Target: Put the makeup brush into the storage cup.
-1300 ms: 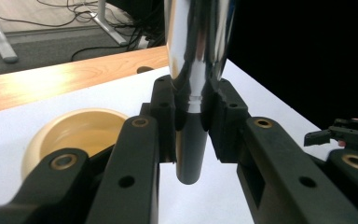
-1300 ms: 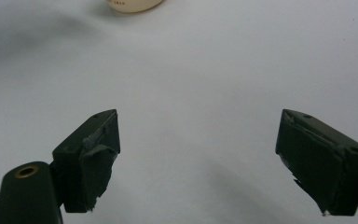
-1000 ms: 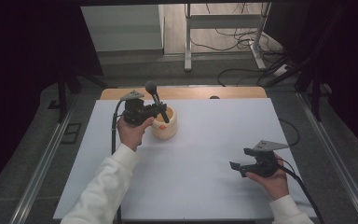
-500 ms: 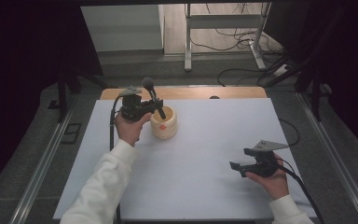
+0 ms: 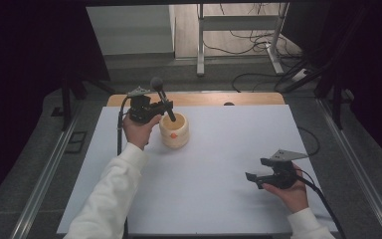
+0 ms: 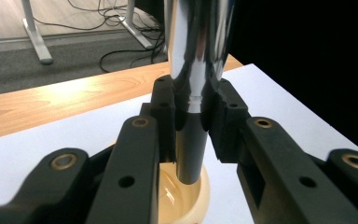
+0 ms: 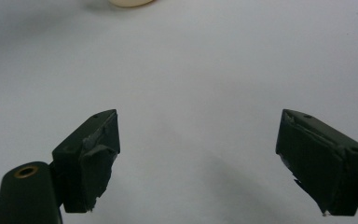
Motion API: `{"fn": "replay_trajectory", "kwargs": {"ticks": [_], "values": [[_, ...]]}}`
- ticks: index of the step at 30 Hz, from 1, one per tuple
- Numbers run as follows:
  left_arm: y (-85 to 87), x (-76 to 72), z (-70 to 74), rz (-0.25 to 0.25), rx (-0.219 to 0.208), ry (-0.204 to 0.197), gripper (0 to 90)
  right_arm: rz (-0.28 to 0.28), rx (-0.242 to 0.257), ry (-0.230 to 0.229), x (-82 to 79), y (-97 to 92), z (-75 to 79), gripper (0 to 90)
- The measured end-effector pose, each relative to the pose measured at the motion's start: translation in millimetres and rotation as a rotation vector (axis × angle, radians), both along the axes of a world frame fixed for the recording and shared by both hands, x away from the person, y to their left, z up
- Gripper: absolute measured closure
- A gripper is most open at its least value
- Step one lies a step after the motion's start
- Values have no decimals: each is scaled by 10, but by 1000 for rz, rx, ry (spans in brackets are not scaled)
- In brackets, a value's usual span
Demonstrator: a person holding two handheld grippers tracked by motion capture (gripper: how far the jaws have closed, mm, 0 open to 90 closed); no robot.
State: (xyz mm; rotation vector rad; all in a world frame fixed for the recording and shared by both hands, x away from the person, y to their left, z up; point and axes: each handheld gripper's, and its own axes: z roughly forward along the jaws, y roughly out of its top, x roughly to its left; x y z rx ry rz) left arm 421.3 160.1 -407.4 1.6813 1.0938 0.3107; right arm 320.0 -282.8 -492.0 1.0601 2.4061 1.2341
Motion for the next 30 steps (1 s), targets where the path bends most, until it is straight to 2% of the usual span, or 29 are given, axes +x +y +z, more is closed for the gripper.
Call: {"fn": "replay_trajectory", "kwargs": {"ticks": [13, 19, 30], "values": [[12, 126, -182, 16, 25, 33, 740, 0, 0, 1, 5, -5, -6, 143], [-30, 152, -238, 1, 41, 45, 739, 3, -4, 5, 8, -5, -14, 143], [-60, 164, -412, 6, 50, 69, 739, 0, -4, 7, 10, -9, -19, 143]]}}
